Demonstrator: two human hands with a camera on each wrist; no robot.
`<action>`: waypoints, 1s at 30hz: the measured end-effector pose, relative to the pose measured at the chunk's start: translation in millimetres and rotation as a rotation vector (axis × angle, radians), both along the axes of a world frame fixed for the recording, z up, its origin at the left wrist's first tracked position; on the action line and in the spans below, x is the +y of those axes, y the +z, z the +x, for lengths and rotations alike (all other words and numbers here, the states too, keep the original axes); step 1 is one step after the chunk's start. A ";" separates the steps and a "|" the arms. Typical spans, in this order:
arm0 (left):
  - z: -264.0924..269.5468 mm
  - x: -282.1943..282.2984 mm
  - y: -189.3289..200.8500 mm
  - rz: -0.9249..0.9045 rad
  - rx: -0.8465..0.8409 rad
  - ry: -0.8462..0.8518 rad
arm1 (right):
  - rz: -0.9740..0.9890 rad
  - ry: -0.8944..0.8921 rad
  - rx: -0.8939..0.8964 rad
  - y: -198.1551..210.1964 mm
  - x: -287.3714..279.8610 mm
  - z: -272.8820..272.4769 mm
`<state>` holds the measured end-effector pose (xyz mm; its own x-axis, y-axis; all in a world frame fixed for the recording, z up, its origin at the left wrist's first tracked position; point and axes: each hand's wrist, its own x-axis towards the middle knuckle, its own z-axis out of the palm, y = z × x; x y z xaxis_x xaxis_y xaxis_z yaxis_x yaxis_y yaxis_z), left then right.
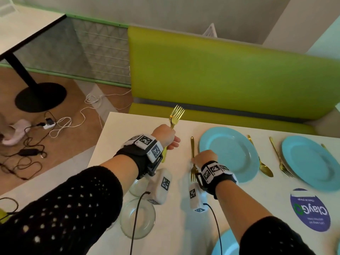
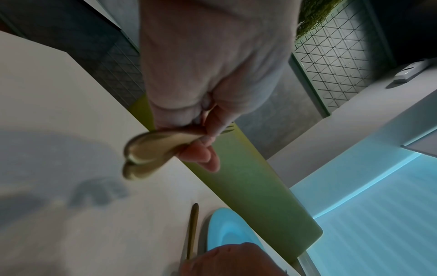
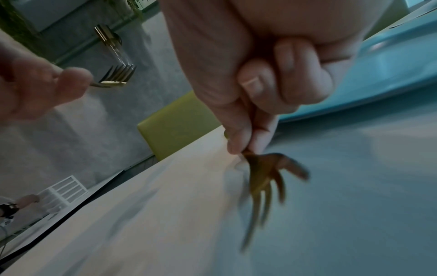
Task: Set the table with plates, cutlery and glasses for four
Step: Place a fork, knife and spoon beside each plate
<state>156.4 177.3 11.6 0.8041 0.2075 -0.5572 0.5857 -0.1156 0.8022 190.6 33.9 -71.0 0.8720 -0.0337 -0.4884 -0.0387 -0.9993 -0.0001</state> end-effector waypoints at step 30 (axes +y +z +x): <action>2.8 5.5 -13.5 -0.005 0.042 0.036 | 0.379 -0.433 -0.129 -10.7 -8.9 28.3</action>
